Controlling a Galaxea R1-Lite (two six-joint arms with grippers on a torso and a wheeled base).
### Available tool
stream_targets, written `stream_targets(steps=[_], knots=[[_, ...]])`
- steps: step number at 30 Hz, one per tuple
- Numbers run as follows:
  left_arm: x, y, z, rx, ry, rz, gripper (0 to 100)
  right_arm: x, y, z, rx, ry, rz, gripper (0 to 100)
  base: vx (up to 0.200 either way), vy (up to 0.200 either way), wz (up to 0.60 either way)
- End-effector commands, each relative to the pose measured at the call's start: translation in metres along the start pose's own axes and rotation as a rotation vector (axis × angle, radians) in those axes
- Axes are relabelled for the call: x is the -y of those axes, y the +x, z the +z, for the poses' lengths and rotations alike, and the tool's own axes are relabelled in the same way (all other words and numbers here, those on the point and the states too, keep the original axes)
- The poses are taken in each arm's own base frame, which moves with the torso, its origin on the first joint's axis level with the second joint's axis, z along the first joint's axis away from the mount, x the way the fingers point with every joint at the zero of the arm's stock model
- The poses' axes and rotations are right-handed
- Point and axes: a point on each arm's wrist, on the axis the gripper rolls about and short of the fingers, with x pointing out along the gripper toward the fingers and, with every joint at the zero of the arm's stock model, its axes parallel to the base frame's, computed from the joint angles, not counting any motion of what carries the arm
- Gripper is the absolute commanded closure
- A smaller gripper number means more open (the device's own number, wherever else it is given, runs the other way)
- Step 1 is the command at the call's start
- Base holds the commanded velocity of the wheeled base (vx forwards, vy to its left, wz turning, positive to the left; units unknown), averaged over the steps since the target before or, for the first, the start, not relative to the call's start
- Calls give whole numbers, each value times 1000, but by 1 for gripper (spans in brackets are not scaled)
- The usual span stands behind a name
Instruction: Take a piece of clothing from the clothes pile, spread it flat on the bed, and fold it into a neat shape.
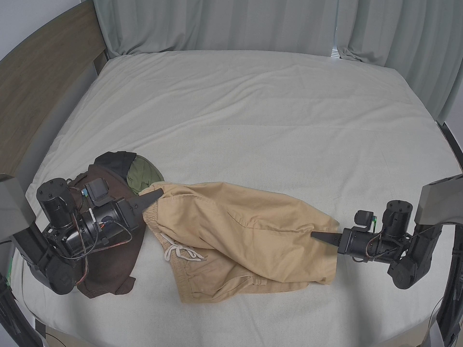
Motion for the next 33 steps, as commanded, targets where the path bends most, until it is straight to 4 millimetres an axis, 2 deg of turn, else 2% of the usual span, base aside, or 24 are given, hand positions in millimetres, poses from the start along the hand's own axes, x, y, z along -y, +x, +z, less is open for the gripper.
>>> stream_targets(steps=[1,9,14,27,33], knots=[[8,0,10,32,30,-31,100,-28,-11,14,48,-57,52,100,0,0,0],[16,-4,18,27,85,-101,100,-57,-21,23,81,-112,119,100,0,0,0],[15,-2,19,31,153,-105,100,-62,-24,26,95,-126,130,100,0,0,0],[8,-5,24,27,262,-130,100,-89,-40,44,174,-182,190,100,0,0,0],[7,-7,27,27,272,-142,100,-96,-44,48,194,-190,208,100,0,0,0]])
